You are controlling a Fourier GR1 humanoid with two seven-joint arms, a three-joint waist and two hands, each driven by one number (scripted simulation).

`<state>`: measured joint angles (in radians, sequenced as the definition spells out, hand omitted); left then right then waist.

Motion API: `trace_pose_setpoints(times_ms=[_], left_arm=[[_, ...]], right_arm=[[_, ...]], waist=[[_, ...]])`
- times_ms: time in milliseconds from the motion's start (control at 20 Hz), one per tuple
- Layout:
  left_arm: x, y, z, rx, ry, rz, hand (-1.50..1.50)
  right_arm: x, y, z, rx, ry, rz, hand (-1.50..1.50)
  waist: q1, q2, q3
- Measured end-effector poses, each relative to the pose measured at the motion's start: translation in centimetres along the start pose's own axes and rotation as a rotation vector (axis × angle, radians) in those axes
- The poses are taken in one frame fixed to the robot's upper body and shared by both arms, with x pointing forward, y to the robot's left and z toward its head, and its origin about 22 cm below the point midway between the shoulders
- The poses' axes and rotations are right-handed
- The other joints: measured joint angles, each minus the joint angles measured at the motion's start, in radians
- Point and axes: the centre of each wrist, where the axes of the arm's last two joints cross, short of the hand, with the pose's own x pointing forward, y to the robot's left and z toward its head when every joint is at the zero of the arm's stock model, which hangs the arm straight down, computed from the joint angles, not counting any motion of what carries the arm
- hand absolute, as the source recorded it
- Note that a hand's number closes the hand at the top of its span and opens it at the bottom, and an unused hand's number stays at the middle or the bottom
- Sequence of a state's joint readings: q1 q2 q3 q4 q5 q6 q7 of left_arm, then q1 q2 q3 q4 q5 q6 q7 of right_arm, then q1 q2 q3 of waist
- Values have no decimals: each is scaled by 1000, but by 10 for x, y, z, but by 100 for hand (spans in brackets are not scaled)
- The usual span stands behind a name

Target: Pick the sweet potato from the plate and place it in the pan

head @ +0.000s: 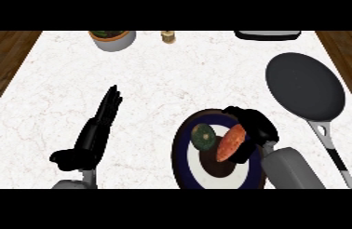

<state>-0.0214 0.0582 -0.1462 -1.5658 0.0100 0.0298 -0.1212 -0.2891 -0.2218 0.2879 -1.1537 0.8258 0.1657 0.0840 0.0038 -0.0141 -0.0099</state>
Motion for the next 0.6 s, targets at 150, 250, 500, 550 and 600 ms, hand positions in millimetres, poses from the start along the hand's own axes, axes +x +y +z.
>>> trace_pose_setpoints(times_ms=[150, 250, 500, 550, 600], left_arm=[[1, 0, 1, 3, -1, 0, 0], [2, 2, 2, 9, 0, -1, 0], [5, -1, -2, 4, 0, -1, 0], [3, -1, -2, 2, 5, 0, 0], [2, -2, -1, -2, 5, 2, 0]], right_arm=[[-4, -4, 4, -69, -2, -1, 150], [-6, -9, 9, -131, 9, 1, 150], [31, -27, -7, -312, 152, -27, 150], [43, -32, -12, -353, 196, -38, 150], [52, -39, -16, -400, 237, -32, 150]], waist=[[-2, 5, 4], [-4, 7, 6], [0, 11, 7], [2, 11, 7], [5, 12, 7]])
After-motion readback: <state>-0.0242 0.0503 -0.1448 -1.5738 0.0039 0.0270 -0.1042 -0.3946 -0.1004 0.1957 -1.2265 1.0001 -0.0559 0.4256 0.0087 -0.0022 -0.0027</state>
